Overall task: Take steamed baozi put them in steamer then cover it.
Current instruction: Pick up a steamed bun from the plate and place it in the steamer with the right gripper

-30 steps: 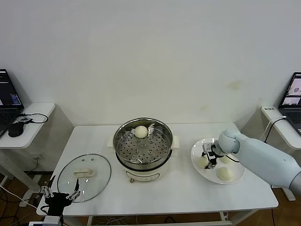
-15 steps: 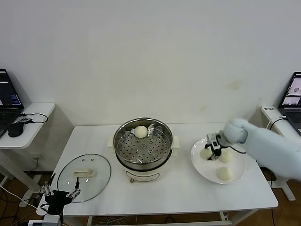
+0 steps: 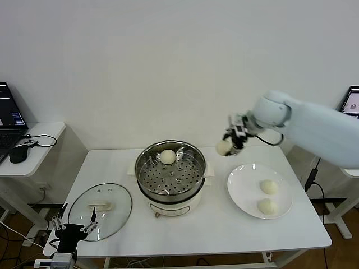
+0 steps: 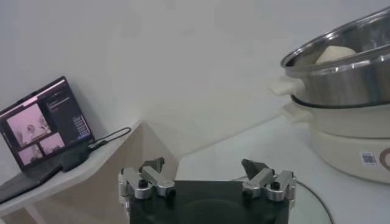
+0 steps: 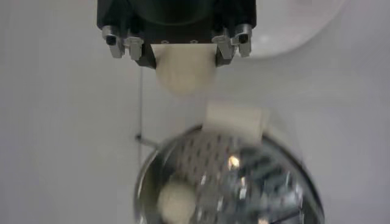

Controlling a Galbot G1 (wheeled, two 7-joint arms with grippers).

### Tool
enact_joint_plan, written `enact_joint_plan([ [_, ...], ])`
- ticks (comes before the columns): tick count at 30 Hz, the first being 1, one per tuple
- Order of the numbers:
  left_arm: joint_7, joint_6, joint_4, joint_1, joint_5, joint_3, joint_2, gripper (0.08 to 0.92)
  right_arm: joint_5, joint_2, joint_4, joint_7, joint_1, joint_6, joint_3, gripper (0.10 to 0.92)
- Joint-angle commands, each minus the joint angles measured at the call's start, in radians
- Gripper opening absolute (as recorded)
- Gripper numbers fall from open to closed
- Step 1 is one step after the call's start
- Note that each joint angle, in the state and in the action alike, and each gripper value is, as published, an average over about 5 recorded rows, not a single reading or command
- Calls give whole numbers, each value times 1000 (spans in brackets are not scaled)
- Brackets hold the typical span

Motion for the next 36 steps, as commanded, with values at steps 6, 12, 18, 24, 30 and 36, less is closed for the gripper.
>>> enact_joint_plan([
  [6, 3, 13, -17, -2, -4, -13, -12, 823, 187, 496, -235, 122, -84, -141, -42, 619],
  [12, 1, 12, -18, -1, -3, -18, -15, 823, 150, 597, -353, 146, -174, -144, -32, 619],
  [18, 0, 10, -15, -3, -2, -16, -17, 823, 132, 649, -419, 162, -215, -153, -12, 619],
  [24, -2, 8, -15, -2, -2, -14, -16, 823, 114, 667, -443, 169, -235, -151, -13, 619],
  [30, -2, 7, -17, -2, -2, -15, -16, 823, 109, 663, -438, 163, -238, -158, -17, 654],
  [36, -1, 8, -19, -4, -3, -14, -16, 823, 74, 565, -334, 43, -136, -152, -22, 793],
])
